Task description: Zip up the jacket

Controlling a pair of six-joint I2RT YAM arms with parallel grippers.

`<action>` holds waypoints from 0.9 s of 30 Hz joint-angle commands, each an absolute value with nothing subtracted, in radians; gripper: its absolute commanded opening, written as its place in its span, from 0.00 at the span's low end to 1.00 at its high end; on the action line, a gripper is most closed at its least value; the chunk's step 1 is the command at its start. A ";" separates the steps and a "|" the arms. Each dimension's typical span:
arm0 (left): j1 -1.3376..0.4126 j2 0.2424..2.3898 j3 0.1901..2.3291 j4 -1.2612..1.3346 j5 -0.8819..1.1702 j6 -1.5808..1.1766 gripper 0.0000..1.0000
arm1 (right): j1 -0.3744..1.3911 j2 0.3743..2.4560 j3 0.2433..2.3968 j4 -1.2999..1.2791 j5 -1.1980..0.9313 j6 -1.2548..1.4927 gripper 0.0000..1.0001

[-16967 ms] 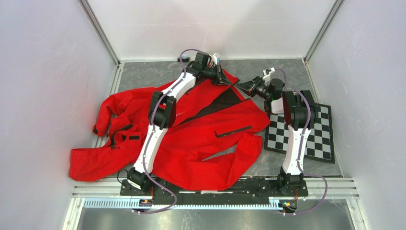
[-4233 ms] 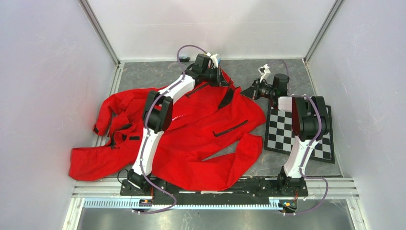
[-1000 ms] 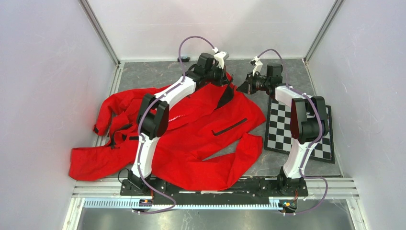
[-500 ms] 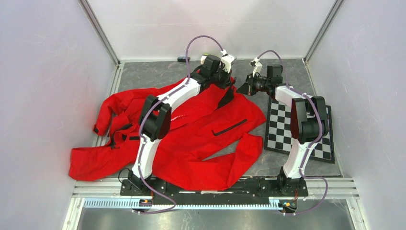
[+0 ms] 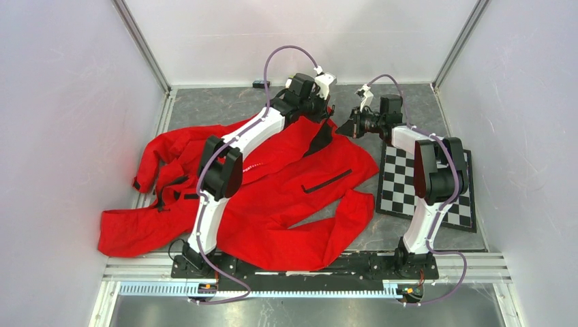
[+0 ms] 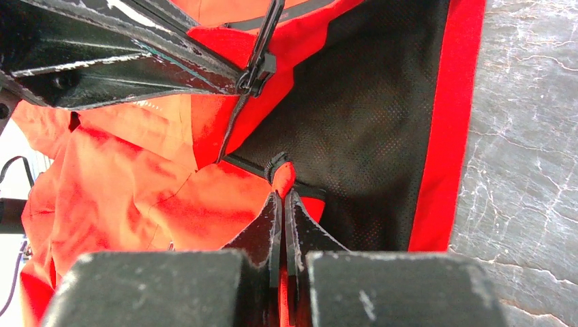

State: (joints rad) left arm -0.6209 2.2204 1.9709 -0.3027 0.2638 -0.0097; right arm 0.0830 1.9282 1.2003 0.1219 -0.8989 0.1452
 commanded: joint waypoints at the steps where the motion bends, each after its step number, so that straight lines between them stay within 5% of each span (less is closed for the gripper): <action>1: -0.632 2.232 2.032 -0.310 0.264 0.026 0.02 | 0.084 1.875 1.186 0.202 -0.924 0.166 0.00; 27: -0.641 2.262 2.040 -0.337 0.254 0.029 0.02 | 0.064 1.851 1.122 0.364 -0.911 0.277 0.00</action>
